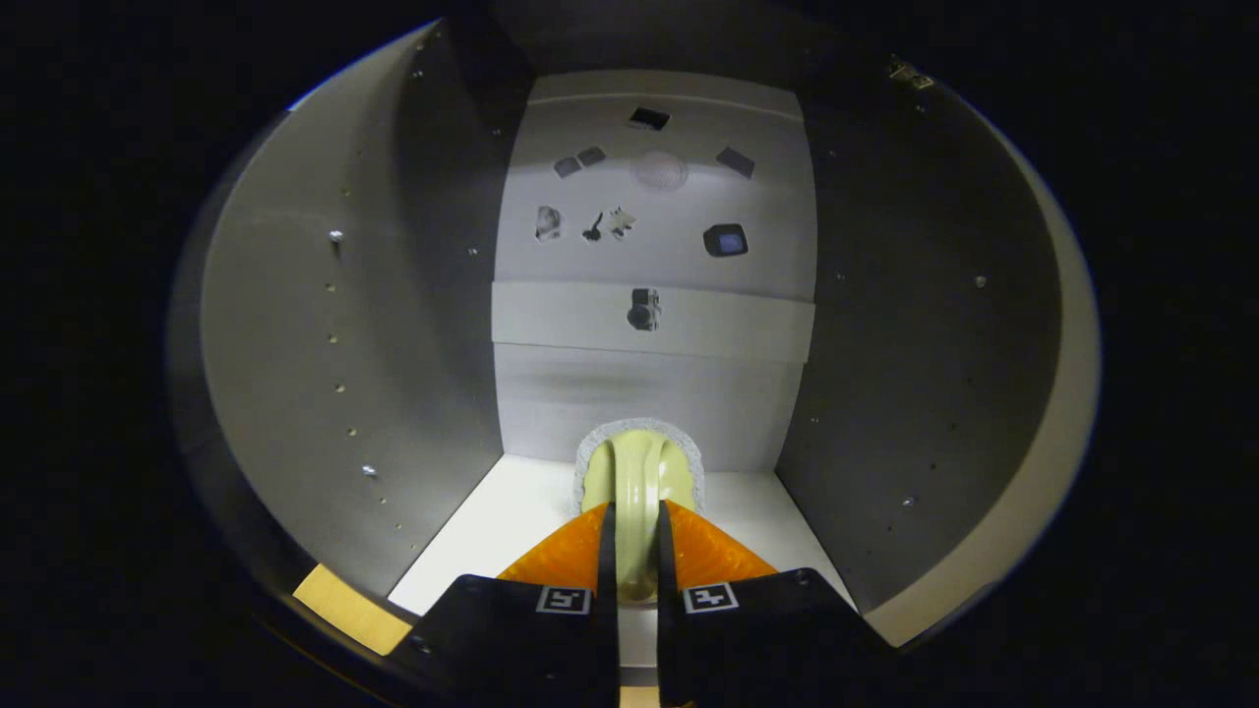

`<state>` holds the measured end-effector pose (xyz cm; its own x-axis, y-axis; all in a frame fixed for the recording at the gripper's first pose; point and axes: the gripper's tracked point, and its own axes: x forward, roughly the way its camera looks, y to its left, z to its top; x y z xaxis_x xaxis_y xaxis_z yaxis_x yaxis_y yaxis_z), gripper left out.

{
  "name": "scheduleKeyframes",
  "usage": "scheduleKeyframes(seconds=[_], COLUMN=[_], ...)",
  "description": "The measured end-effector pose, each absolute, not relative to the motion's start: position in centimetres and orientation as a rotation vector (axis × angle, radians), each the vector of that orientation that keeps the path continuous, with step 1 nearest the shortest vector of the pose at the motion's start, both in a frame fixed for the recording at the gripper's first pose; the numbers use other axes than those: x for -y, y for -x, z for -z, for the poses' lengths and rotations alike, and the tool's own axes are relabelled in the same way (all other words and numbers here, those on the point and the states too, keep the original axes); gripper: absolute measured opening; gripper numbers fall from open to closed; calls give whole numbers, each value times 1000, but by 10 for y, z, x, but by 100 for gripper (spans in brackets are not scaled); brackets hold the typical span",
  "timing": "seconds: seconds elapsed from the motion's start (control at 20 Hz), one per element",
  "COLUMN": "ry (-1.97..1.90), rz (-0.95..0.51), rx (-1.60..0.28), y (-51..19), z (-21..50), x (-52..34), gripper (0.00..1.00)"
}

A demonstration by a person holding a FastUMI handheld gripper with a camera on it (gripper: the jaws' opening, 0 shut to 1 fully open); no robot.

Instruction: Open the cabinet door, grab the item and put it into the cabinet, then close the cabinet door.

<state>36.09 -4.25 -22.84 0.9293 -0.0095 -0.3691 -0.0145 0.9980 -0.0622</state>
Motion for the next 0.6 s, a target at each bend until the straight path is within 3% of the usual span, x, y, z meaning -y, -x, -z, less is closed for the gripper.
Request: scheduleKeyframes(seconds=[0.15,0.45,0.6], ry=[48,36,33], rz=[16,32,1], rx=[-420,-351,-310], y=[-372,-387,-380], z=[248,237,219], x=[48,57,50], gripper=[21,46,49])
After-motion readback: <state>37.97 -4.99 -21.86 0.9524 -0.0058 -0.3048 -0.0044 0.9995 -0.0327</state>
